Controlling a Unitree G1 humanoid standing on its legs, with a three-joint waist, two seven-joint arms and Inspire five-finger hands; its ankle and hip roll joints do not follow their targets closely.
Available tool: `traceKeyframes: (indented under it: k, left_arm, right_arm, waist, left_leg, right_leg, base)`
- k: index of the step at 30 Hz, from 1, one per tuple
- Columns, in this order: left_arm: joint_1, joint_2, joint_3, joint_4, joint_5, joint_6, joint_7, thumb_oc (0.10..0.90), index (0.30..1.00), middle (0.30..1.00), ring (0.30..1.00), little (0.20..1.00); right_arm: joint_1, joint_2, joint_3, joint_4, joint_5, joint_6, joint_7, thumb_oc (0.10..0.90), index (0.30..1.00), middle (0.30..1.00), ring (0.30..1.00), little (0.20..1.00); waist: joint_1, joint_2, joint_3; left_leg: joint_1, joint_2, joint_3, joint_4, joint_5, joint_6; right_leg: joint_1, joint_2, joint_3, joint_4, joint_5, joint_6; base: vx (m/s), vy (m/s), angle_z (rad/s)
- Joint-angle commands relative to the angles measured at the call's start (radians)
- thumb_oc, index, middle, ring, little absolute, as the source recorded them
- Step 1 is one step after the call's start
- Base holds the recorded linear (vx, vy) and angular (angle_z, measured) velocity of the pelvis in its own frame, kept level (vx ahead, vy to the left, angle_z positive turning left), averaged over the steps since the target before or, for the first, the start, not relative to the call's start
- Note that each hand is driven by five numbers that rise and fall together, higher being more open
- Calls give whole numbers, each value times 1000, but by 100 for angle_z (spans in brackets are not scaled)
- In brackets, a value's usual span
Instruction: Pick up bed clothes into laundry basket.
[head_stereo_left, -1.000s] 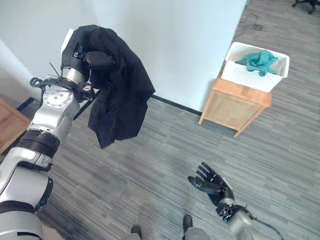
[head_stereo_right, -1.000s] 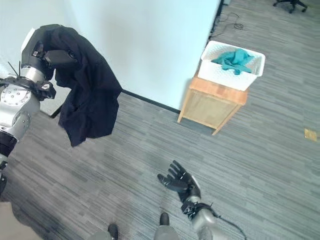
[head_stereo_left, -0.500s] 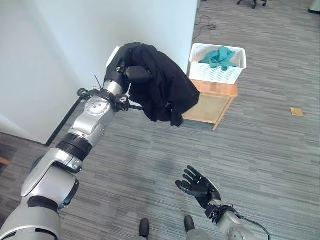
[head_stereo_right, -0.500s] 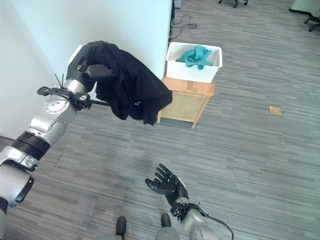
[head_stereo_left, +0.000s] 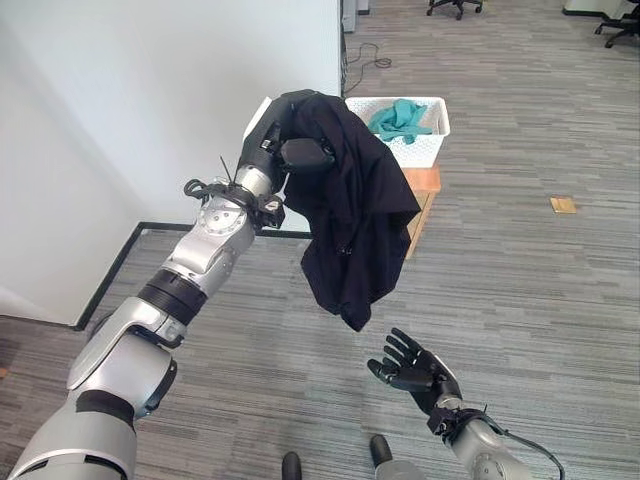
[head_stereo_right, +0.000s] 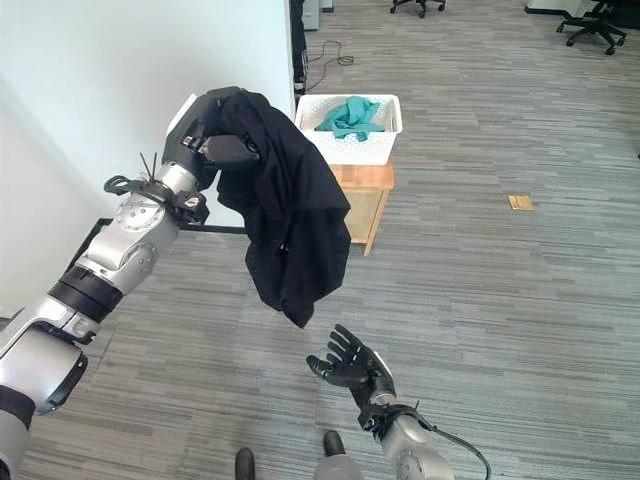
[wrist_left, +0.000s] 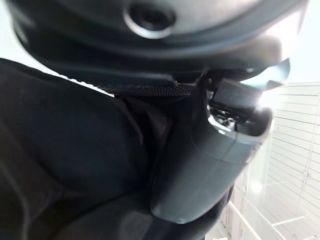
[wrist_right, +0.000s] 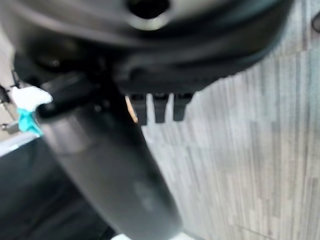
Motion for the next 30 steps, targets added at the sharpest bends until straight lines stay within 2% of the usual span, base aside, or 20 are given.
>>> traceKeyframes:
  k: [1, 9, 13, 14, 15, 16, 17, 18, 19, 20, 22, 24, 25, 27, 28, 30]
  left_arm:
    - [-149, -10, 83, 12, -2, -105, 6, 400, 300, 300, 300, 300]
    - [-131, -73, 91, 26, -33, -100, -7, 400, 300, 300, 300, 300]
    - [-144, -87, 86, 35, -41, -103, -3, 400, 300, 300, 300, 300]
    - [-145, -89, 87, 34, -43, -105, -1, 400, 300, 300, 300, 300]
    - [-142, -89, 92, 35, -44, -107, 4, 400, 300, 300, 300, 300]
    - [-122, -74, 105, 14, -45, -106, 2, 400, 300, 300, 300, 300]
    - [-112, -57, 109, 2, -43, -97, -9, 400, 300, 300, 300, 300]
    - [-111, -56, 110, 2, -43, -96, -9, 400, 300, 300, 300, 300]
    - [-108, -54, 113, 6, -47, -94, -13, 400, 300, 300, 300, 300]
    - [-114, -44, 108, 15, -48, -90, -19, 400, 300, 300, 300, 300]
    - [-140, -43, 96, 26, -50, -95, -21, 400, 300, 300, 300, 300]
    - [-141, -45, 89, 24, -57, -100, -32, 400, 300, 300, 300, 300]
    - [-143, -53, 91, 23, -57, -107, -33, 400, 300, 300, 300, 300]
    - [-132, -50, 91, 5, -52, -107, -40, 400, 300, 300, 300, 300]
    - [-103, -32, 96, -21, -36, -115, -44, 400, 300, 300, 300, 300]
    - [-77, -26, 104, -37, -29, -114, -46, 400, 300, 300, 300, 300]
  right_arm:
    - [22, -10, 10, -122, -9, -65, 25, 800, 900, 900, 900, 900]
    - [-35, -5, 13, -120, 17, -77, -1, 800, 900, 900, 900, 900]
    - [-59, -1, -6, -119, 27, -89, -14, 800, 900, 900, 900, 900]
    - [-68, 3, -12, -120, 30, -93, -20, 800, 900, 900, 900, 900]
    - [-72, 8, -13, -123, 30, -98, -26, 800, 900, 900, 900, 900]
    - [-80, 15, -13, -132, 30, -100, -37, 800, 900, 900, 900, 900]
    - [-82, 21, -11, -131, 33, -99, -43, 800, 900, 900, 900, 900]
    - [-83, 20, -11, -132, 33, -99, -43, 800, 900, 900, 900, 900]
    - [-80, 23, -15, -120, 44, -98, -44, 800, 900, 900, 900, 900]
    - [-73, 24, -23, -120, 49, -96, -44, 800, 900, 900, 900, 900]
    - [-68, 18, -33, -119, 53, -100, -44, 800, 900, 900, 900, 900]
    - [-52, 19, -46, -120, 56, -98, -44, 800, 900, 900, 900, 900]
    - [-45, 24, -52, -121, 65, -101, -42, 800, 900, 900, 900, 900]
    - [-36, 23, -56, -122, 59, -98, -44, 800, 900, 900, 900, 900]
    - [-30, 24, -56, -121, 47, -94, -40, 800, 900, 900, 900, 900]
    - [-28, 16, -52, -119, 40, -88, -39, 800, 900, 900, 900, 900]
  waist:
    - [14, -13, -94]
    - [16, -29, -73]
    - [15, -29, -59]
    - [10, -25, -46]
    - [7, -26, -30]
    - [-9, -10, 19]
    - [-22, 13, 45]
    - [-23, 10, 46]
    - [-36, 7, 48]
    - [-61, 5, 43]
    - [-99, -1, 32]
    - [-134, 6, 27]
    - [-146, 1, 19]
    - [-152, 7, 19]
    - [-155, 7, -1]
    - [-159, 14, -9]
  left_leg:
    - [15, -21, -26, 6, -96, 4]
    - [19, -18, 3, 30, -114, 7]
    - [14, -20, 18, 54, -134, 21]
    - [16, -15, 25, 57, -137, 28]
    - [18, -20, 33, 65, -141, 39]
    - [66, -6, 62, 57, -153, 51]
    - [110, 10, 69, 54, -166, 56]
    - [114, 7, 70, 52, -168, 56]
    - [141, 12, 70, 48, -183, 52]
    - [178, 18, 59, 43, -210, 35]
    - [221, 24, 33, 34, -242, 8]
    - [268, 50, 8, 34, -279, -21]
    - [284, 61, -5, 39, -297, -38]
    - [307, 81, -9, 45, -315, -50]
    - [357, 102, -14, 51, -343, -71]
    - [374, 115, -19, 63, -348, -80]
  right_leg:
    - [19, -5, -41, 59, -128, 60]
    - [22, -12, -46, 55, -123, 68]
    - [-30, -17, -38, 171, -137, 86]
    - [-80, -18, -31, 262, -128, 103]
    - [-125, -21, -22, 383, -72, 132]
    - [-243, -26, -40, 600, 35, 148]
    - [-338, -34, -80, 720, 73, 148]
    - [-340, -37, -78, 731, 65, 148]
    - [-371, -47, -87, 703, 68, 148]
    - [-413, -86, -104, 587, 63, 145]
    - [-437, -118, -109, 415, 51, 147]
    - [-412, -128, -128, 221, 53, 148]
    - [-411, -147, -105, 145, 66, 148]
    - [-406, -159, -133, 79, 97, 148]
    - [-425, -177, -184, 29, 125, 148]
    - [-417, -175, -210, 38, 131, 148]
  base:
    - [0, 0, 0]
    - [19, 12, -1]
    - [7, 73, -16]
    - [-33, 89, -30]
    - [-32, 209, -22]
    - [106, 297, -63]
    - [121, 241, -89]
    - [260, 119, -79]
    - [413, -42, -31]
    - [556, -72, 9]
    - [549, -160, 0]
    - [514, -215, -3]
    - [333, -154, 24]
    - [413, -245, 51]
    - [649, -394, 45]
    - [482, -294, 31]
